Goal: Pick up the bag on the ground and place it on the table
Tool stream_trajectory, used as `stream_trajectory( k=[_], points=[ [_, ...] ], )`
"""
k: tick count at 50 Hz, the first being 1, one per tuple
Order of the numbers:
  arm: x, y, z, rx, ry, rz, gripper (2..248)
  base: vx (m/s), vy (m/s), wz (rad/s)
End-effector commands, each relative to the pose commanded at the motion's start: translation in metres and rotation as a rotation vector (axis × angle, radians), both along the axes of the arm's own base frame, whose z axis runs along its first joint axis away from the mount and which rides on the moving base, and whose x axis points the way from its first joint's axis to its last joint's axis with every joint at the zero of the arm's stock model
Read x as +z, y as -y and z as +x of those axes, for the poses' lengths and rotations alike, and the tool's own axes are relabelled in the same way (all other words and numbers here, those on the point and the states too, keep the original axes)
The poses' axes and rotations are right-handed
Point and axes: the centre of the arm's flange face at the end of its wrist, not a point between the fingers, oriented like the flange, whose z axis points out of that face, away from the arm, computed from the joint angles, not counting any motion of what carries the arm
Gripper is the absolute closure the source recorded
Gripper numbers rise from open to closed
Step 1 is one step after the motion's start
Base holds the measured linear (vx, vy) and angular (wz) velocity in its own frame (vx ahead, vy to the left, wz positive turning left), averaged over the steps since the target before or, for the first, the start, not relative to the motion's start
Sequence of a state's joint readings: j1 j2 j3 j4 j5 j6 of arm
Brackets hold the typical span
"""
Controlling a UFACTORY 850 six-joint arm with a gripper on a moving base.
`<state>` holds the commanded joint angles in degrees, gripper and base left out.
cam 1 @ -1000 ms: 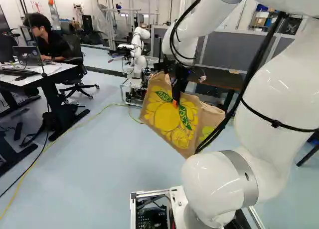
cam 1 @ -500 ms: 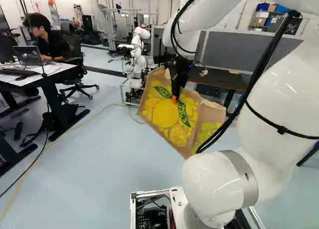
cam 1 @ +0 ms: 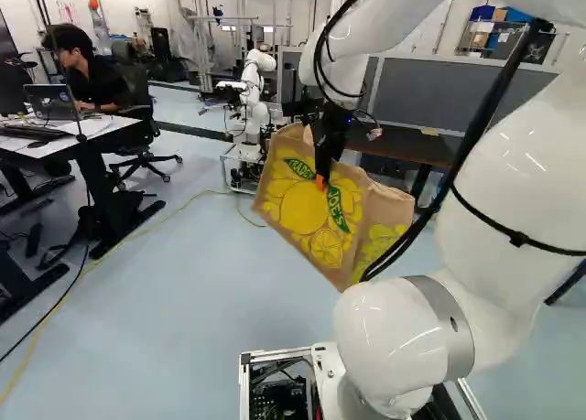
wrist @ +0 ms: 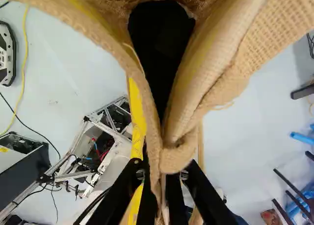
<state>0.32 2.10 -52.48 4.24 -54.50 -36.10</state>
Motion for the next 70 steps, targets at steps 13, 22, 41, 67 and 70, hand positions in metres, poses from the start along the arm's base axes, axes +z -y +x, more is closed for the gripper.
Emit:
stream_trajectory(
  k=[13, 22, 41, 67, 70],
  points=[
    [0.0, 0.0, 0.0, 0.0, 0.0, 0.0, 228, 0.003, -0.024, -0.132],
    [0.0, 0.0, 0.0, 0.0, 0.0, 0.0, 228, 0.003, -0.039, -0.194],
    [0.0, 0.0, 0.0, 0.0, 0.0, 0.0, 228, 0.013, -0.08, -0.391],
    [0.0, 0.0, 0.0, 0.0, 0.0, 0.0, 228, 0.071, -0.048, -0.275],
    [0.0, 0.0, 0.0, 0.0, 0.0, 0.0, 228, 0.044, 0.001, -0.001]
  ],
)
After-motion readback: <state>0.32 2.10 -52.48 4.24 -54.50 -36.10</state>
